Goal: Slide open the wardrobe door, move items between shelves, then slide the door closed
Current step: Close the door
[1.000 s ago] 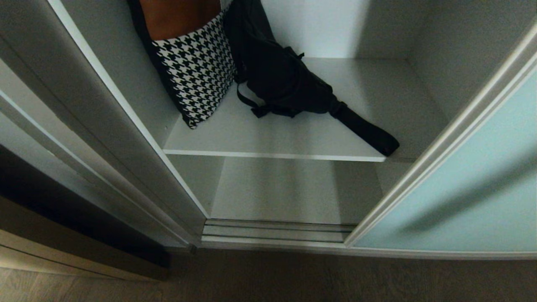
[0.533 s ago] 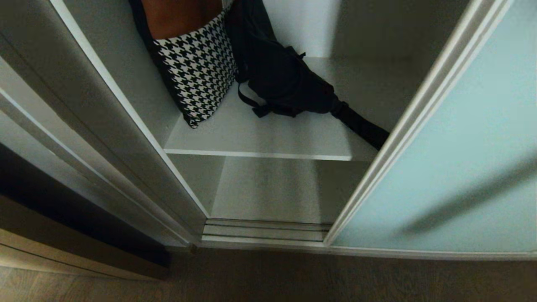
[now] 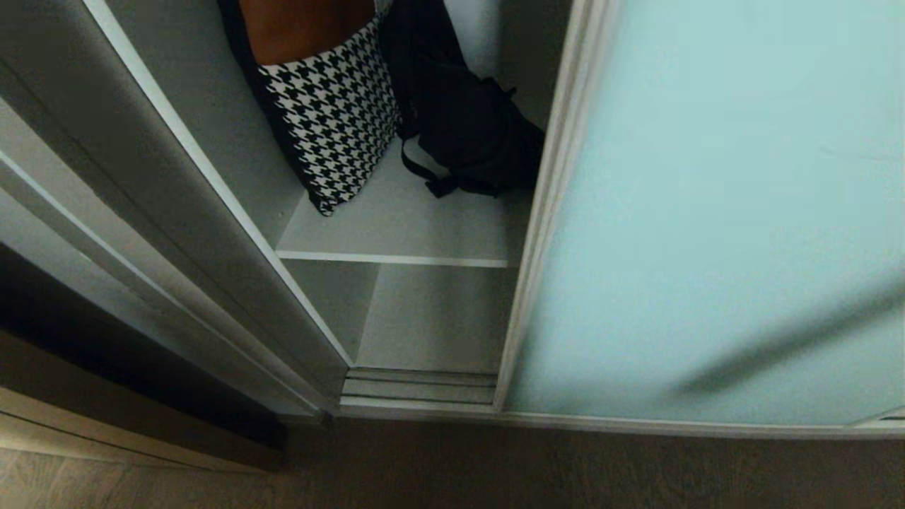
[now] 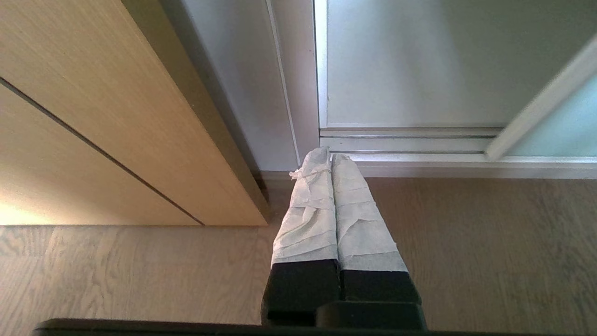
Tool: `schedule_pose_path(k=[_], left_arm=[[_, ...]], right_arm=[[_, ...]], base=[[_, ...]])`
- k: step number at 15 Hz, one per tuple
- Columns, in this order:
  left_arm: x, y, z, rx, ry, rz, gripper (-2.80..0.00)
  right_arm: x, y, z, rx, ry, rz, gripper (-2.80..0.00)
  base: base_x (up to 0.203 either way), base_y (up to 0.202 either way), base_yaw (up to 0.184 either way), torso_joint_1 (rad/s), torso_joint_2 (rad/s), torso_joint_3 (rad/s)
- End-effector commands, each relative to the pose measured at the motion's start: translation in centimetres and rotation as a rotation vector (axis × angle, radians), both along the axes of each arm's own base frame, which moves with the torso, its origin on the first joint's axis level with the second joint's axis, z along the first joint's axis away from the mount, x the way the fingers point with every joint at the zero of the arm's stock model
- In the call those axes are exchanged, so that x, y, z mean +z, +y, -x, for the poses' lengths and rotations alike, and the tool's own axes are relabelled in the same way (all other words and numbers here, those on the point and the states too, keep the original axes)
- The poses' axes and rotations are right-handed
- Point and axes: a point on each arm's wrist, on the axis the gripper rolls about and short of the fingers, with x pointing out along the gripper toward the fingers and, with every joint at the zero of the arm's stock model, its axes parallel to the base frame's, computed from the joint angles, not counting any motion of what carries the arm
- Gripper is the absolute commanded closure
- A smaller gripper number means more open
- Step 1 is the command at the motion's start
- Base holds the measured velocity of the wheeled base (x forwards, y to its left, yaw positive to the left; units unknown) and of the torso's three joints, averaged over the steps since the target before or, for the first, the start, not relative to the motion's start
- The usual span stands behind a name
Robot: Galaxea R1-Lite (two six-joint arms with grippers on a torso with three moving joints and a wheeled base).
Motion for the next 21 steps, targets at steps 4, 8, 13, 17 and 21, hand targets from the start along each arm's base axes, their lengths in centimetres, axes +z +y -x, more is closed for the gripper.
schedule_pose_path(k=[4, 8, 13, 17, 21], left_arm=[[0.0, 0.0, 0.0, 0.000, 0.001, 0.000, 0.00], [0.0, 0.0, 0.0, 0.000, 0.001, 0.000, 0.00], [0.0, 0.0, 0.0, 0.000, 0.000, 0.000, 0.00], [0.0, 0.0, 0.0, 0.000, 0.001, 0.000, 0.00], [0.0, 0.0, 0.0, 0.000, 0.001, 0.000, 0.00]], right_arm=[[-1.9, -3.9, 4.6, -0.361, -0.005, 0.059, 0.00], [-5.9, -4.3, 7.8, -0.572, 0.036, 0.141, 0.00], [-16.0, -3.8, 7.4, -0.649, 0.190, 0.338, 0.00], [-24.1, -3.4, 8.7, -0.724, 0.212, 0.368, 0.00], [-28.8, -3.5, 6.3, -0.710, 0.195, 0.313, 0.00]], base=[[0.000, 0.000, 0.000, 0.000, 0.00, 0.000], [0.000, 0.000, 0.000, 0.000, 0.00, 0.000], [0.000, 0.000, 0.000, 0.000, 0.00, 0.000], [0.000, 0.000, 0.000, 0.000, 0.00, 0.000], [0.000, 0.000, 0.000, 0.000, 0.00, 0.000]])
